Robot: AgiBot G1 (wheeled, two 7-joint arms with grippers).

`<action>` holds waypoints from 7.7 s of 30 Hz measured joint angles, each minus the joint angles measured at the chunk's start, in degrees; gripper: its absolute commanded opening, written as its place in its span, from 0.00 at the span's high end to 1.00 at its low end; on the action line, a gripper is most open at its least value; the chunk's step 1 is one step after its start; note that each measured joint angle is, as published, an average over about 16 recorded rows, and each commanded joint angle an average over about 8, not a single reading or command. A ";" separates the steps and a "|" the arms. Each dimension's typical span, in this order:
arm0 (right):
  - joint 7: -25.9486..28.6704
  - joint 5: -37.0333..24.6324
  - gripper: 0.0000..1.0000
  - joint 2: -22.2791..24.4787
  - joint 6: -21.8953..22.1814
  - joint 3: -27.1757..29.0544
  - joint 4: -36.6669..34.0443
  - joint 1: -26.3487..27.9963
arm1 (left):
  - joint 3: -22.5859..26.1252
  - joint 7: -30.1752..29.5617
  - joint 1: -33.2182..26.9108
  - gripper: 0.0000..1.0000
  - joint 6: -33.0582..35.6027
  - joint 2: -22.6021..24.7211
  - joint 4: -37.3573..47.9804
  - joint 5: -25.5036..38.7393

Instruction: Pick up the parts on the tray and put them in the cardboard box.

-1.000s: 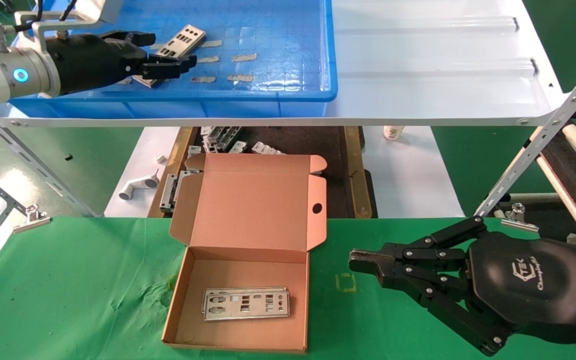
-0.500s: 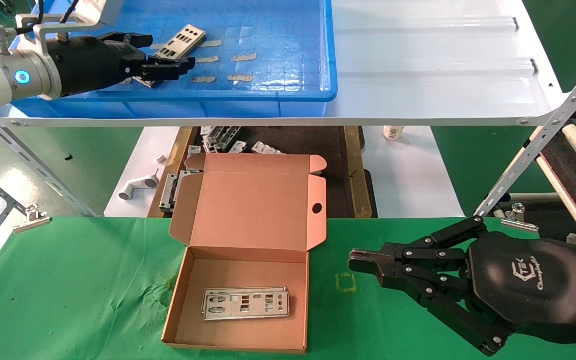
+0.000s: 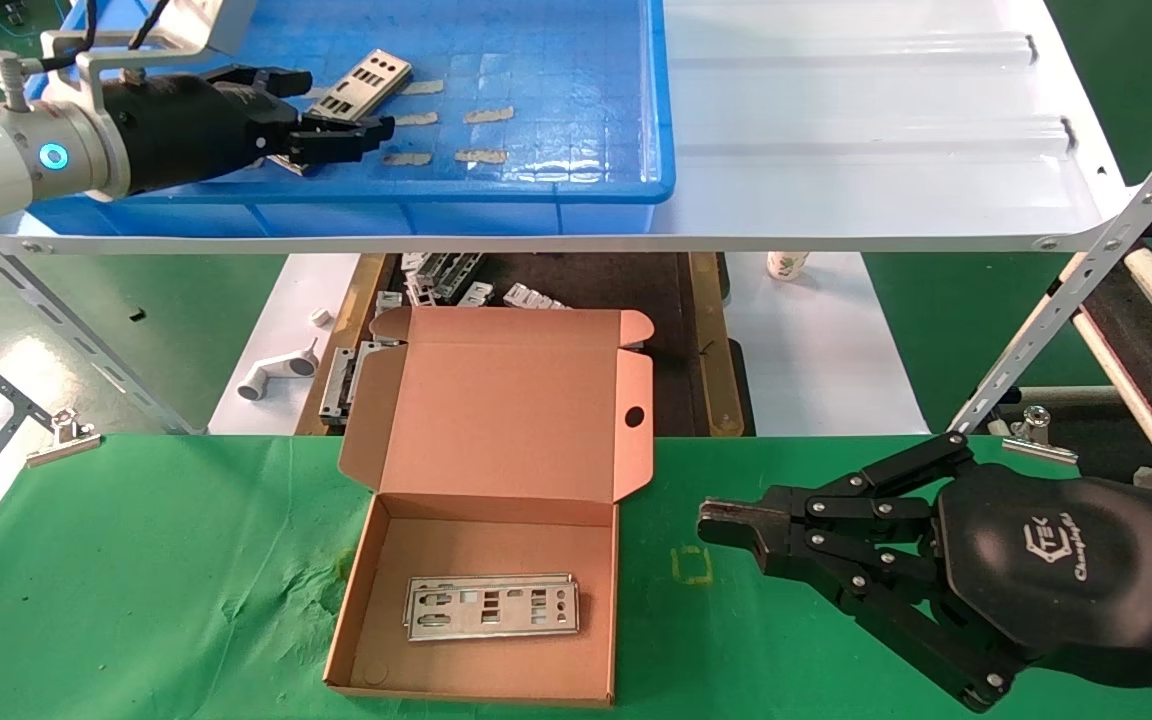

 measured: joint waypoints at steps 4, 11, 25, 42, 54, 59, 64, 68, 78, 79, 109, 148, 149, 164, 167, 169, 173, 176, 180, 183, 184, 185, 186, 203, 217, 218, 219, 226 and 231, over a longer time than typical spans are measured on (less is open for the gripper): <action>0.00 0.00 1.00 0.00 0.00 0.00 0.00 0.00 | -0.03 0.07 -0.03 1.00 -0.10 0.00 -0.03 -0.05; 0.00 0.00 1.00 0.00 0.00 0.00 0.00 0.00 | -0.08 0.14 -0.05 1.00 -0.14 -0.05 -0.02 -0.11; 0.00 0.00 1.00 0.00 0.00 0.00 0.00 0.00 | -0.18 0.29 -0.06 1.00 0.00 -0.16 -0.05 -0.24; 0.00 0.00 1.00 0.00 0.00 -0.01 0.00 0.00 | -0.51 0.73 -1.03 1.00 1.13 -0.72 -0.50 -0.70; 0.00 0.01 1.00 0.00 0.00 -0.01 0.00 0.00 | -1.10 2.47 -3.05 1.00 6.06 -2.50 -1.98 -1.60; 0.00 0.01 1.00 0.00 0.00 -0.01 0.00 0.00 | -1.20 4.40 -4.36 1.00 12.90 -4.25 -3.64 -1.91; 0.00 0.01 1.00 0.00 0.00 -0.01 0.00 0.00 | -0.98 7.61 -5.62 1.00 23.32 -6.59 -6.18 -2.03; 0.00 0.01 1.00 0.00 0.00 -0.01 0.00 0.00 | -0.29 10.67 -5.78 1.00 31.22 -8.46 -9.27 -2.29; -0.01 0.01 1.00 0.00 0.00 -0.01 0.00 0.00 | 6.97 15.50 1.69 1.00 40.78 -14.19 -26.29 -7.46; -0.01 0.01 1.00 0.00 0.00 -0.01 0.00 0.00 | 8.24 15.64 2.91 1.00 40.82 -14.76 -28.44 -8.18; -0.01 0.01 1.00 0.01 0.01 -0.02 0.00 0.00 | 29.64 22.02 19.06 0.00 30.13 -4.69 -24.93 -5.52; -0.01 0.01 0.00 0.01 0.01 -0.02 0.00 0.01 | 24.33 21.22 18.49 0.00 39.17 -6.31 -22.92 -11.31; -0.01 0.01 0.00 0.01 0.01 -0.02 0.00 0.01 | 23.70 20.60 19.01 0.00 39.10 -6.68 -23.70 -11.68; -0.01 0.02 0.00 0.01 0.01 -0.02 0.00 0.01 | 13.24 10.17 27.68 0.00 37.79 -13.25 -37.70 -17.86; -0.01 0.02 0.00 0.01 0.01 -0.02 0.00 0.01 | 11.15 8.08 29.42 0.00 37.53 -14.57 -40.53 -19.10; -0.01 0.02 0.00 0.01 0.01 -0.02 0.00 0.01 | 9.75 6.68 30.59 0.00 37.35 -15.46 -42.42 -19.94; -0.01 0.02 0.00 0.01 0.01 -0.02 0.00 0.01 | 6.96 3.89 32.90 0.00 37.01 -17.22 -46.18 -21.60; -0.01 0.02 0.00 0.01 0.01 -0.02 0.00 0.01 | 4.87 1.80 34.65 0.00 36.75 -18.55 -49.00 -22.85; -0.01 0.02 0.00 0.01 0.01 -0.03 0.00 0.01 | 2.08 -0.99 36.97 0.00 36.40 -20.31 -52.77 -24.51; -0.01 0.02 0.00 0.01 0.01 -0.03 0.00 0.01 | -0.02 -3.08 38.71 0.00 36.14 -21.64 -55.59 -25.76; -0.01 0.02 0.00 0.01 0.01 -0.03 0.00 0.01 | -0.72 -3.79 39.30 0.00 36.05 -22.08 -56.55 -26.18; -0.01 0.02 0.00 0.01 0.01 -0.03 0.00 0.01 | -1.42 -4.49 39.87 0.00 35.97 -22.52 -57.48 -26.59; -0.01 0.02 0.00 0.01 0.01 -0.03 0.00 0.01 | -2.11 -5.18 40.45 0.00 35.88 -22.96 -58.42 -27.01; -0.02 0.02 0.00 0.01 0.02 -0.02 -0.01 0.00 | -12.74 -15.60 49.29 0.00 34.61 -29.68 -72.77 -33.39; -0.02 0.02 0.00 0.01 0.02 -0.02 -0.02 -0.01 | -13.98 -16.70 50.34 0.00 34.40 -30.46 -74.40 -34.20; -0.02 0.02 0.00 0.01 0.02 -0.02 -0.02 -0.01 | -13.91 -16.66 50.28 0.00 34.40 -30.42 -74.31 -34.15; -0.02 0.02 0.00 0.01 0.02 -0.02 -0.02 -0.01 | -13.85 -16.62 50.23 0.00 34.40 -30.38 -74.23 -34.10; -0.02 0.02 0.00 0.01 0.02 -0.02 -0.02 -0.01 | -13.55 -16.44 49.97 0.00 34.40 -30.18 -73.81 -33.86; -0.02 0.02 0.00 0.01 0.02 -0.02 -0.02 -0.01 | -13.41 -16.36 49.86 0.00 34.41 -30.10 -73.64 -33.76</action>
